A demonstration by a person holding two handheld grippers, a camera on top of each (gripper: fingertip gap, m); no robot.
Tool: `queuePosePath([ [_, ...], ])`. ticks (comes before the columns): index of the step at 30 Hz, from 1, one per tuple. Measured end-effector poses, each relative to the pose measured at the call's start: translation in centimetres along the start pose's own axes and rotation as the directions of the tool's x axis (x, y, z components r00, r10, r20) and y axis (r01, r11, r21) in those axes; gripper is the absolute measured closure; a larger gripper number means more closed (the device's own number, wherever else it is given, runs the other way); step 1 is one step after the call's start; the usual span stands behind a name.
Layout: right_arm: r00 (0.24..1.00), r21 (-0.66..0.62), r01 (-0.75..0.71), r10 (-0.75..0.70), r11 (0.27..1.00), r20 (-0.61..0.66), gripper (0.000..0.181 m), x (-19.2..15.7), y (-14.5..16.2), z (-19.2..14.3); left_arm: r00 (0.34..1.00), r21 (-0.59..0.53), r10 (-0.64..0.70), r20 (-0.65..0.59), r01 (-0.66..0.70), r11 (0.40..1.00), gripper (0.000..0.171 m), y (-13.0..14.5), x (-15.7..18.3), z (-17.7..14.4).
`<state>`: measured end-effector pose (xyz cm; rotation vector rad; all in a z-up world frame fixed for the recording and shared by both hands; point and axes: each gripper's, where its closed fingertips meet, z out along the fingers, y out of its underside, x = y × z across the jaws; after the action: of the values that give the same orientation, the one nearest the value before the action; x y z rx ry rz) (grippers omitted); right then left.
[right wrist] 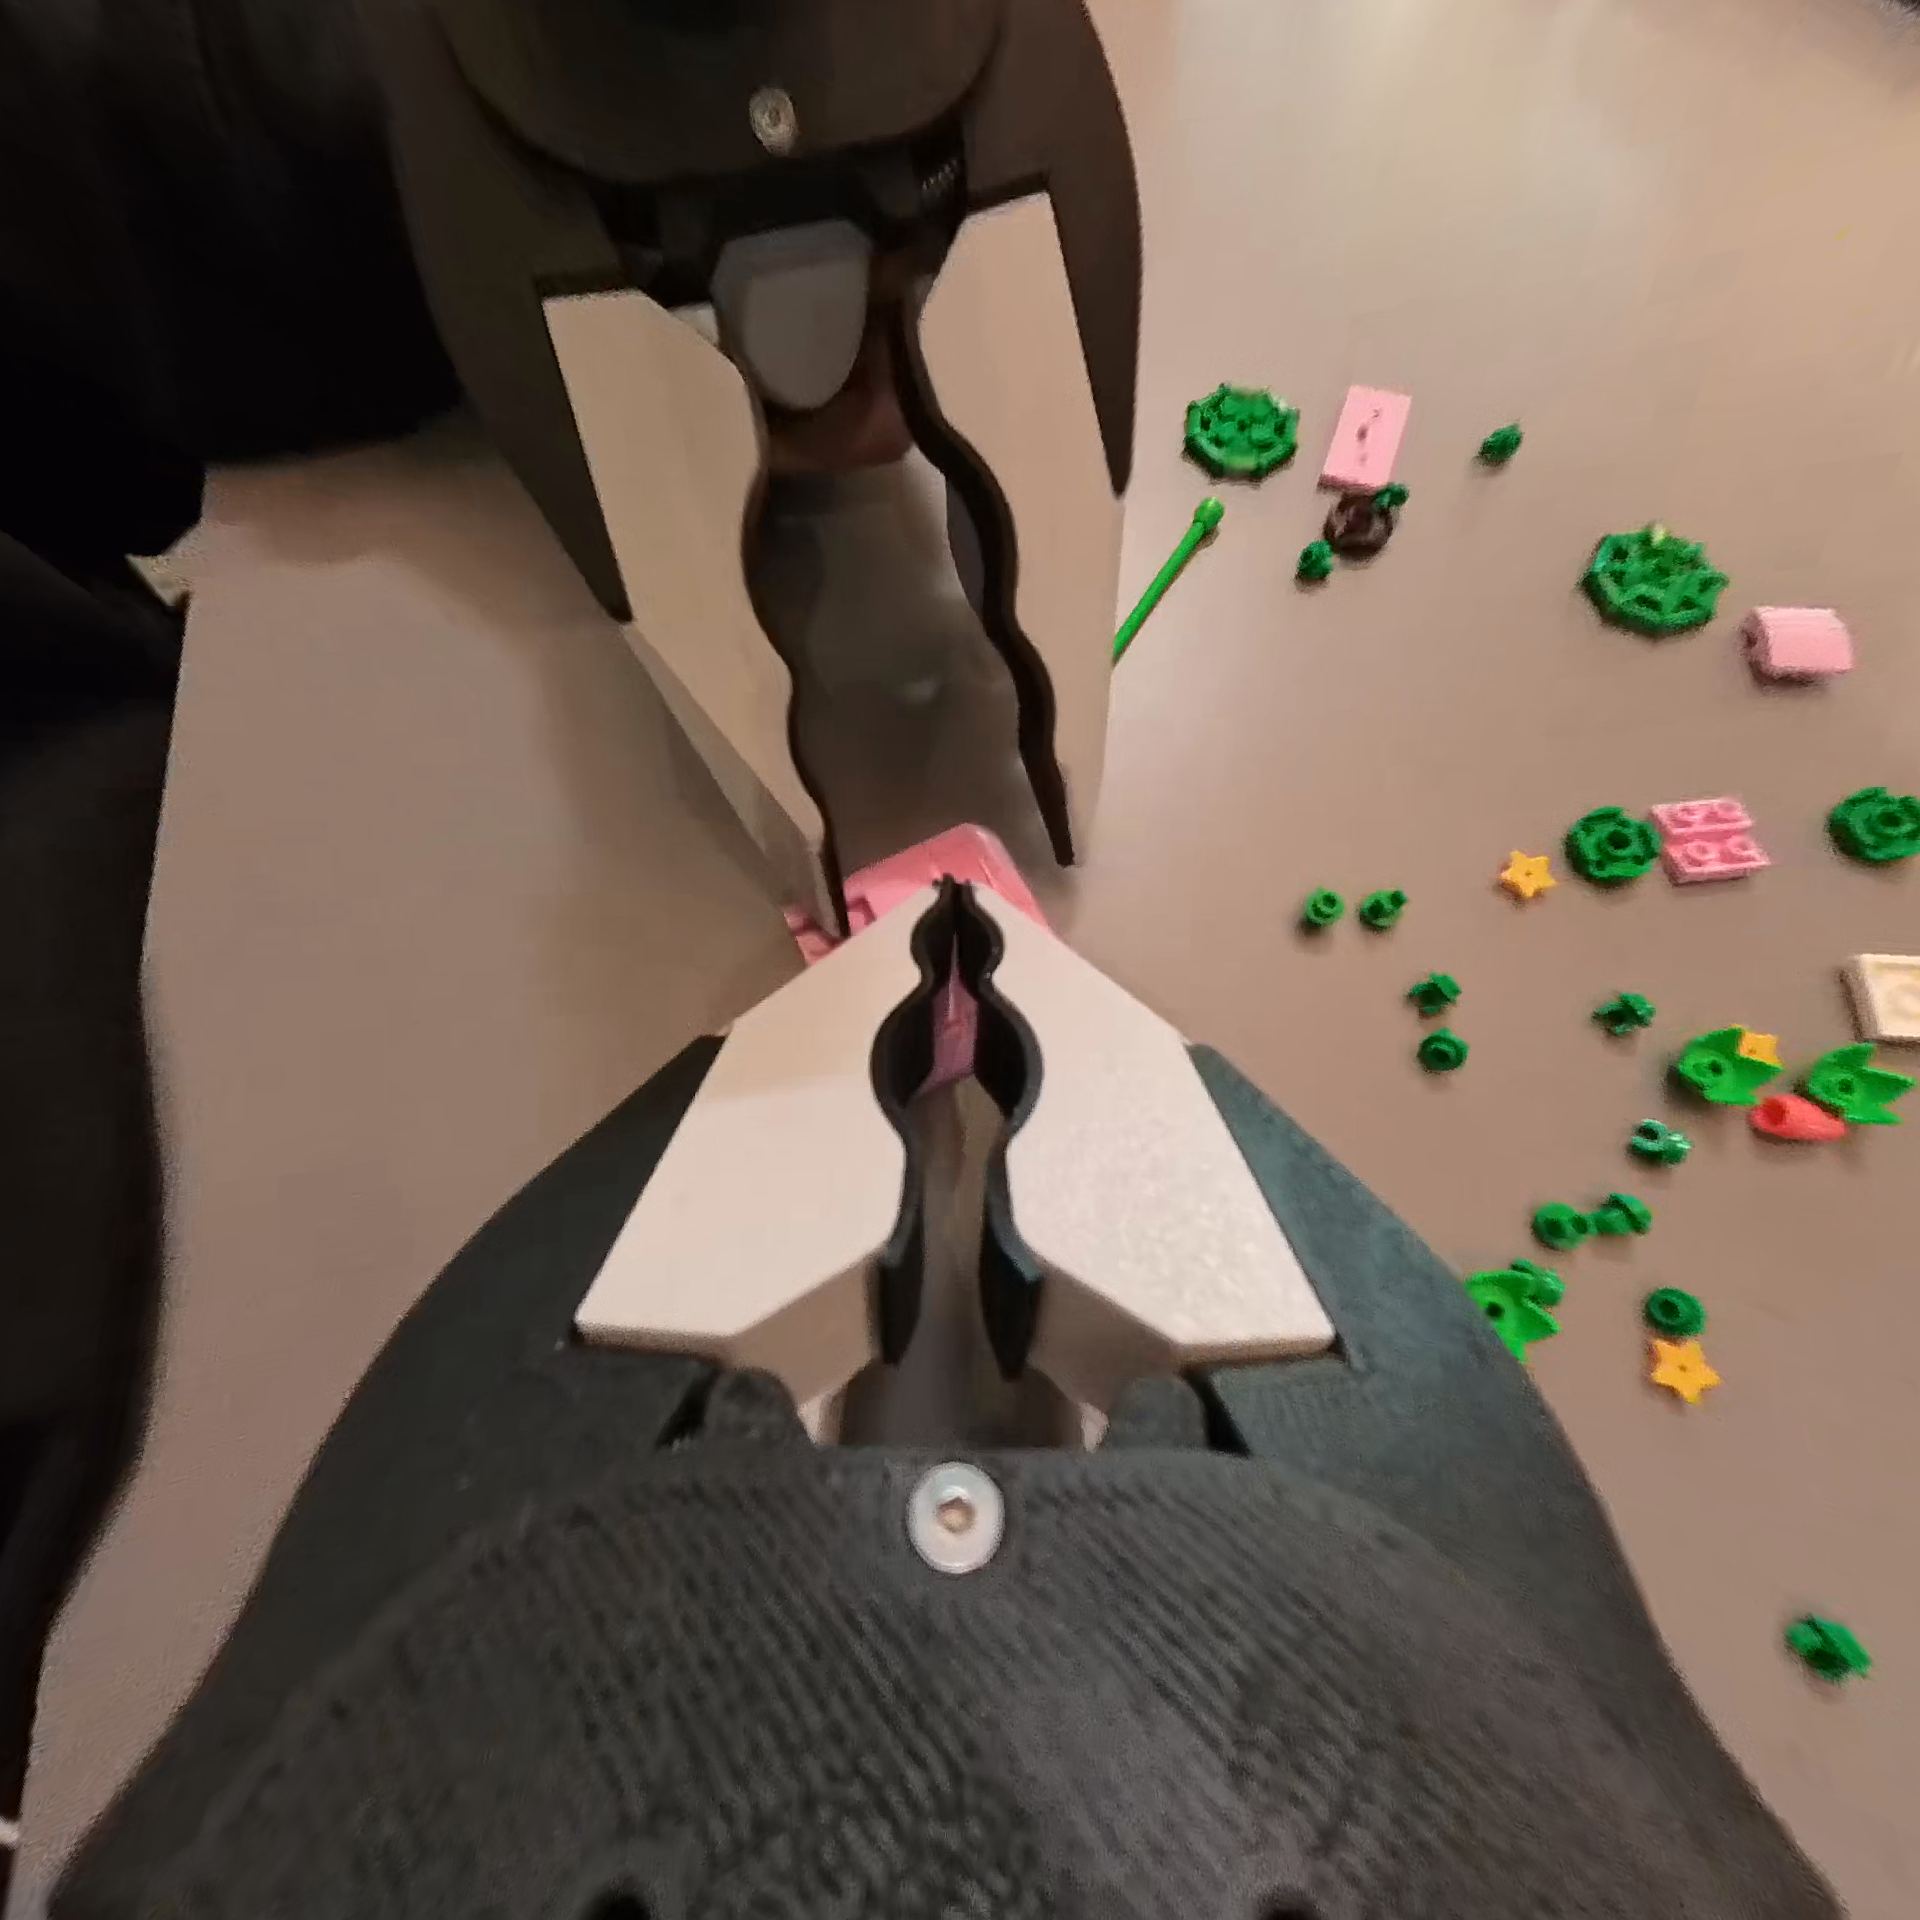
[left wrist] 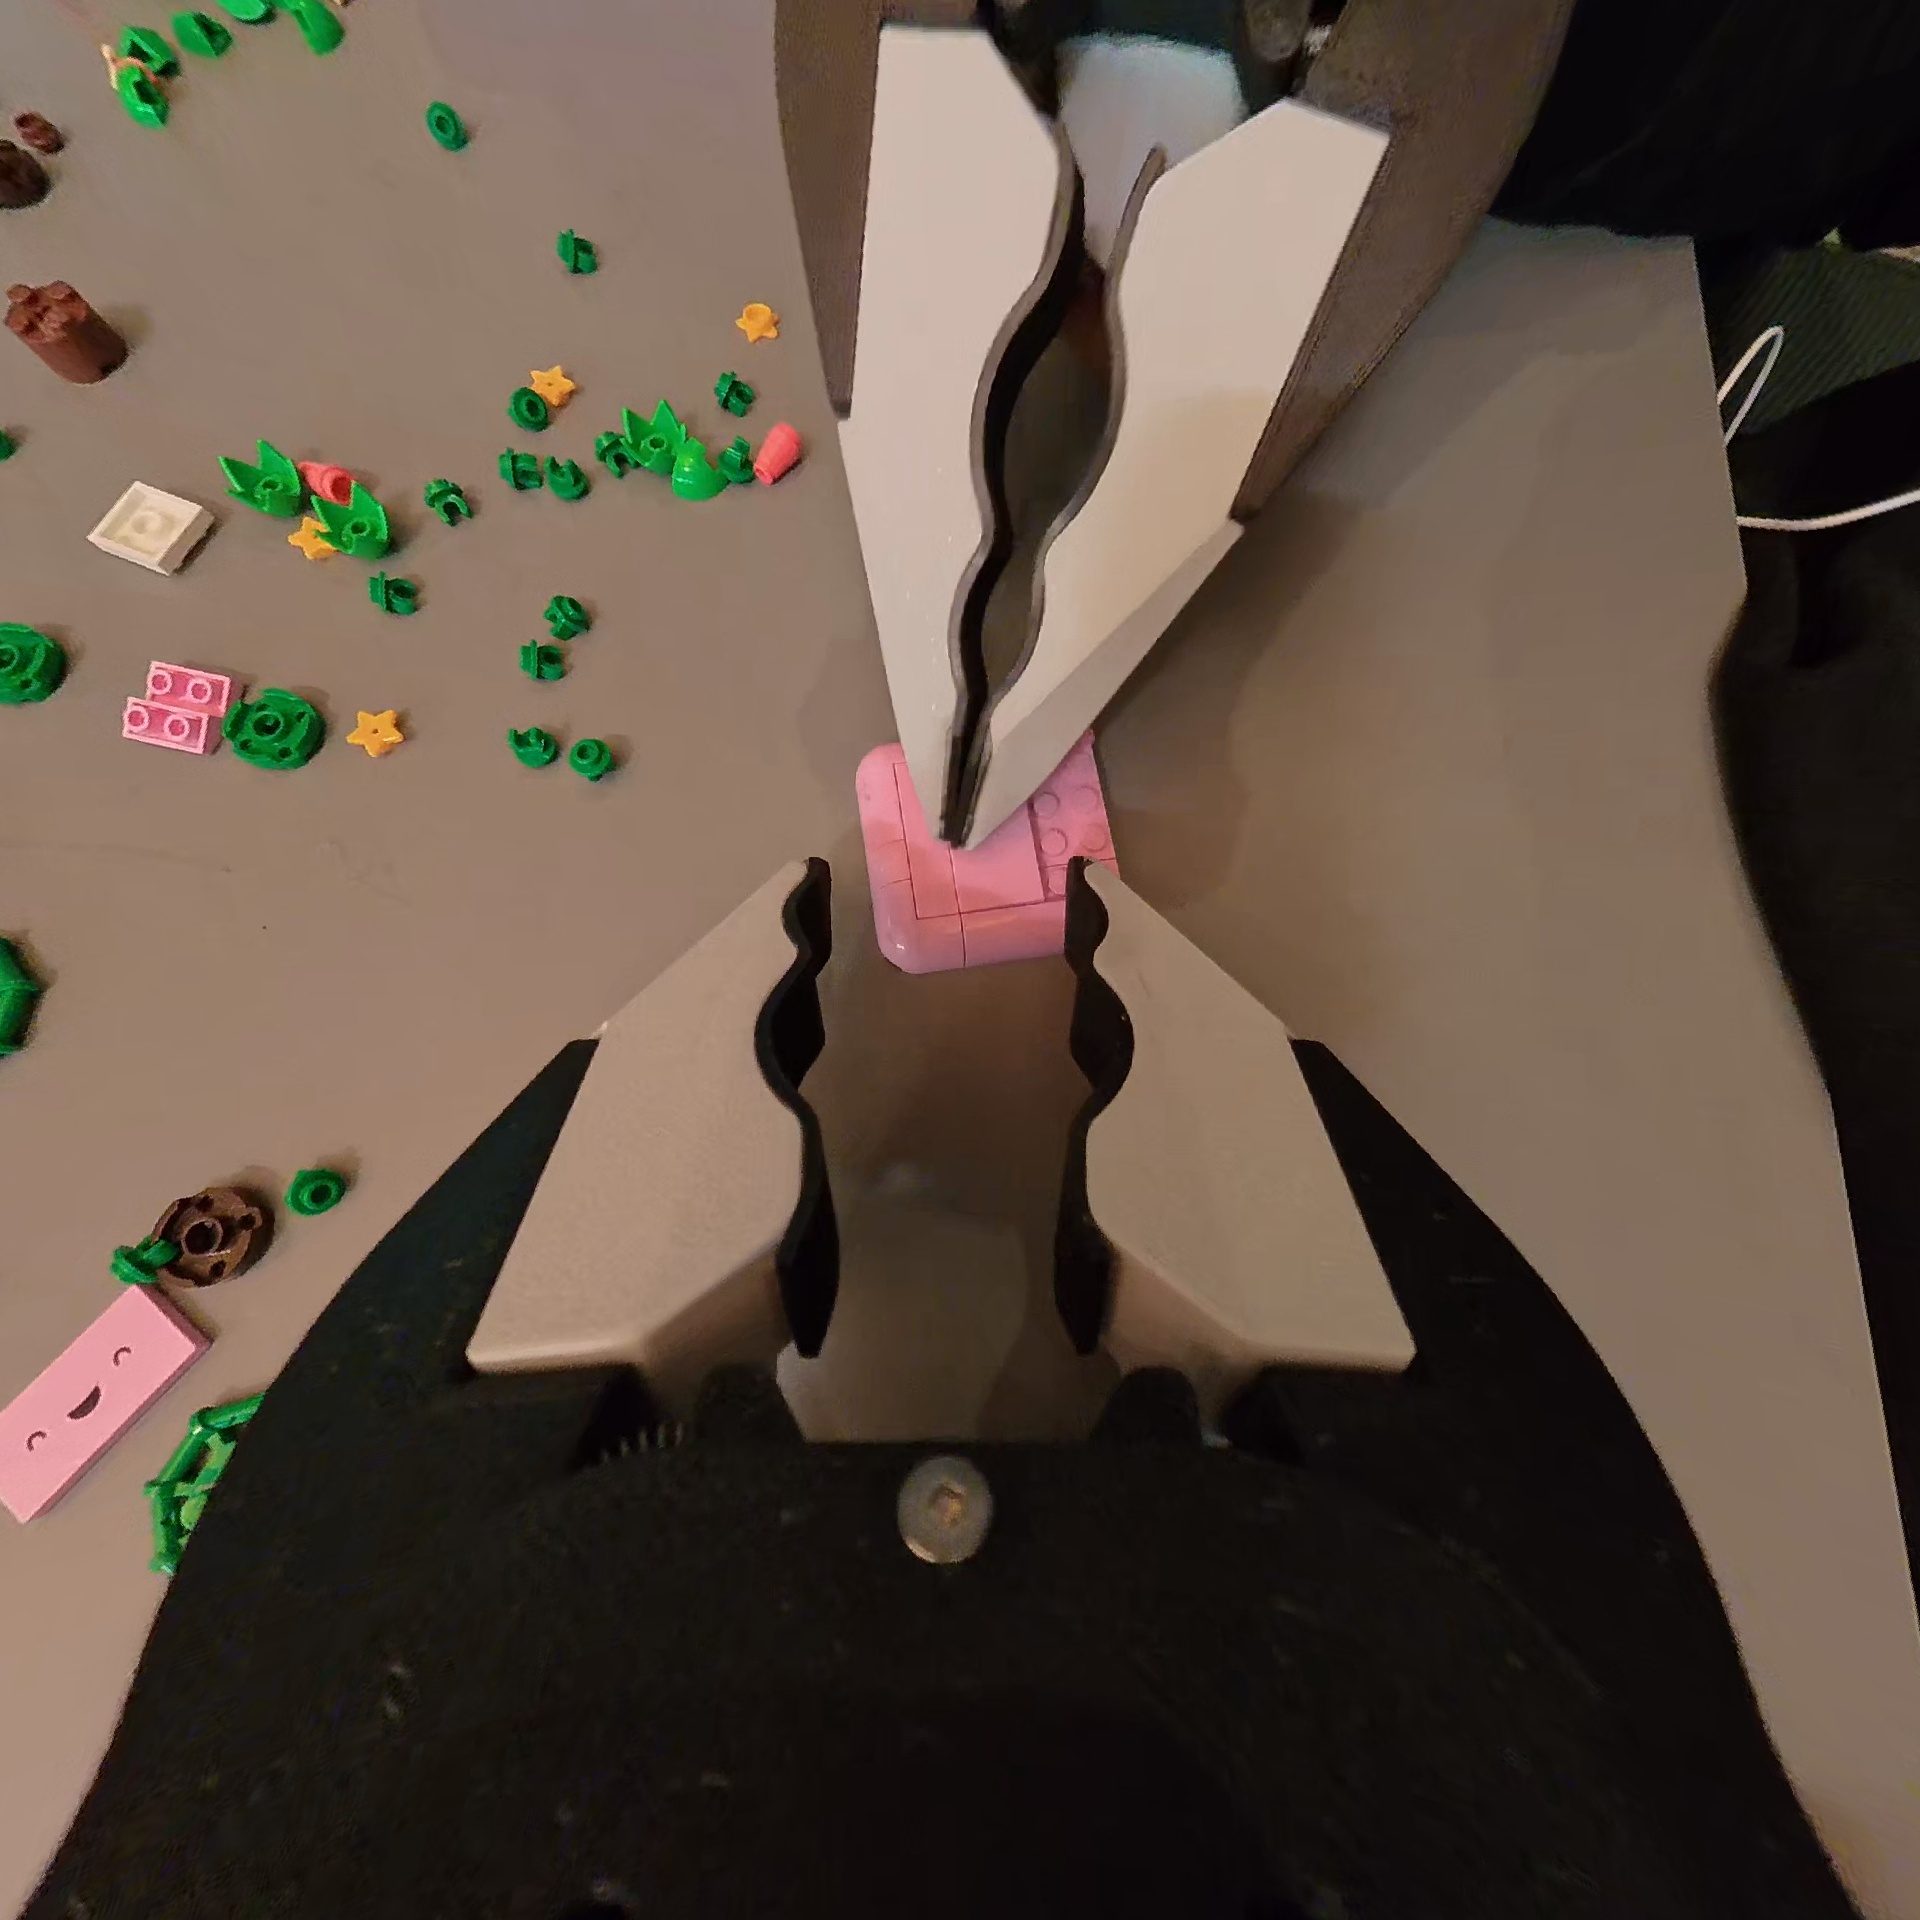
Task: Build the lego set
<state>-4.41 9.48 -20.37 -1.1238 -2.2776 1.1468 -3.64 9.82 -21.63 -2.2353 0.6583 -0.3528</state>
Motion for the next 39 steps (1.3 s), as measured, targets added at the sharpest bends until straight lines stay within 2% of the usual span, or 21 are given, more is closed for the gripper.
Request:
queuePosePath([
  [2, 1.000, 0.039, 0.002, -0.003, 0.999, 0.016, 0.181, -0.5, -0.8, -0.3, 1.000, 0.000, 0.000, 0.001, 0.000, 1.000, 0.128, 0.0, 0.0, 0.0],
  [4, 1.000, -0.024, -0.008, 0.008, 1.000, 0.012, 0.181, -0.4, 0.5, 0.5, 1.000, 0.000, -0.001, 0.000, 0.001, 1.000, 0.128, 0.0, 0.0, 0.0],
  [7, 1.000, -0.028, -0.007, 0.007, 1.000, -0.007, 0.181, 0.2, 0.4, 0.1, 1.000, -0.003, 0.000, 0.000, 0.000, 1.000, 0.127, 0.0, 0.0, 0.0],
  [9, 1.000, 0.041, 0.003, -0.002, 0.999, -0.022, 0.181, 0.4, -0.7, -0.8, 1.000, -0.002, 0.001, 0.002, -0.001, 1.000, 0.127, 0.0, 0.0, 0.0],
  [11, 0.998, 0.100, -0.042, 0.037, 0.994, 0.048, 0.181, -0.4, -1.8, -1.2, 1.000, -0.002, 0.001, 0.001, -0.001, 1.000, 0.127, 0.0, 0.0, 0.0],
  [13, 0.997, -0.018, -0.039, 0.040, 0.999, 0.058, 0.181, -0.6, 0.4, 0.0, 1.000, -0.003, -0.002, -0.001, 0.002, 1.000, 0.127, 0.0, 0.0, 0.0],
  [16, 0.998, -0.019, -0.027, 0.028, 0.999, 0.059, 0.181, -0.5, 0.4, 0.1, 1.000, -0.003, -0.004, -0.001, 0.004, 1.000, 0.127, 0.0, 0.0, 0.0],
  [21, 1.000, 0.047, -0.023, 0.023, 0.999, -0.005, 0.181, 0.9, -1.0, -2.0, 1.000, 0.000, -0.006, 0.001, 0.006, 1.000, 0.127, 0.0, -0.1, 0.0],
  [24, 0.999, 0.041, -0.011, 0.012, 0.999, -0.033, 0.181, 1.6, -0.7, -2.4, 0.999, 0.044, -0.039, -0.004, 0.040, 0.998, 0.133, -0.5, -0.4, -0.5],
  [28, 1.000, 0.049, -0.016, 0.015, 0.999, 0.009, 0.181, 0.9, -0.8, -2.4, 0.996, 0.131, -0.080, -0.050, 0.086, 0.988, 0.138, -1.4, -0.5, -1.5],
  [30, 1.000, 0.011, -0.011, 0.011, 1.000, 0.021, 0.181, 0.7, -0.1, -2.0, 0.995, 0.152, -0.067, -0.072, 0.077, 0.985, 0.144, -1.8, 0.0, -1.6],
  [32, 0.999, -0.073, -0.008, 0.011, 0.997, 0.040, 0.181, 0.4, 1.4, -1.3, 0.996, 0.130, -0.042, -0.081, 0.053, 0.990, 0.162, -1.6, 0.5, -1.2],
  [33, 0.999, -0.065, -0.015, 0.018, 0.998, 0.045, 0.181, 0.3, 1.3, -1.3, 0.997, 0.105, -0.037, -0.060, 0.044, 0.994, 0.171, -1.3, 0.4, -0.9],
  [36, 1.000, -0.038, 0.017, -0.017, 0.999, 0.006, 0.181, 0.9, 0.7, -1.8, 0.999, 0.028, -0.020, -0.032, 0.021, 0.999, 0.171, -0.5, 0.4, -0.1],
  [39, 0.997, 0.019, -0.028, 0.026, 0.999, 0.078, 0.181, -0.1, -0.3, -2.2, 0.999, 0.031, -0.016, -0.029, 0.017, 0.999, 0.171, -0.5, 0.4, -0.2],
])
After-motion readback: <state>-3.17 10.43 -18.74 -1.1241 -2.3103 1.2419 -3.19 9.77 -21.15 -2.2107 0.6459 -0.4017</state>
